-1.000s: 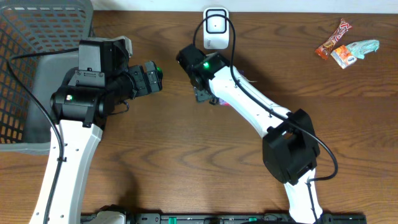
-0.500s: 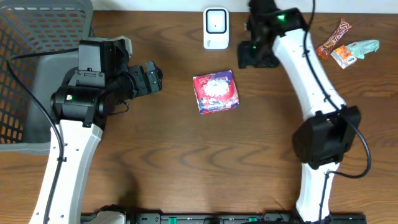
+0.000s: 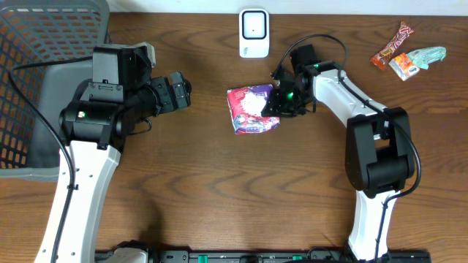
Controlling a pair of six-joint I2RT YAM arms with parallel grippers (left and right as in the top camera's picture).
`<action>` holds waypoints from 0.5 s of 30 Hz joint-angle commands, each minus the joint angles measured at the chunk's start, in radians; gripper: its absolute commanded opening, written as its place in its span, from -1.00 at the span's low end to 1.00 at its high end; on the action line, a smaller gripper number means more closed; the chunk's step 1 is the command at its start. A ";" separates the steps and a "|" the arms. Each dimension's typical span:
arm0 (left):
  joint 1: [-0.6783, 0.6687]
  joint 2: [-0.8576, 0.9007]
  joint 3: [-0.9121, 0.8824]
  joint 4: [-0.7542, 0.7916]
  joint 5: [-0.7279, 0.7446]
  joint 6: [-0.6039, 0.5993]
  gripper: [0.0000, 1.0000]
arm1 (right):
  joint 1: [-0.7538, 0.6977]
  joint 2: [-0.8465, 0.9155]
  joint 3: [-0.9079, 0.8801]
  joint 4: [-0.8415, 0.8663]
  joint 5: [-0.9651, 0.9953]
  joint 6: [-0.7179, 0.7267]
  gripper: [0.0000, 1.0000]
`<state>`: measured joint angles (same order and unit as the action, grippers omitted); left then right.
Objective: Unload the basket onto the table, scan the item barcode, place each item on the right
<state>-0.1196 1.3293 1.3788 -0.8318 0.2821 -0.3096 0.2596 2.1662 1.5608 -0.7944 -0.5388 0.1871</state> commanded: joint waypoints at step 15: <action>0.003 -0.009 0.000 -0.002 -0.006 0.010 0.96 | -0.012 -0.007 0.363 0.317 0.119 0.348 -0.98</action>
<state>-0.1196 1.3293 1.3788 -0.8322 0.2825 -0.3096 0.2520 2.1639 1.9179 -0.4995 -0.4896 0.4423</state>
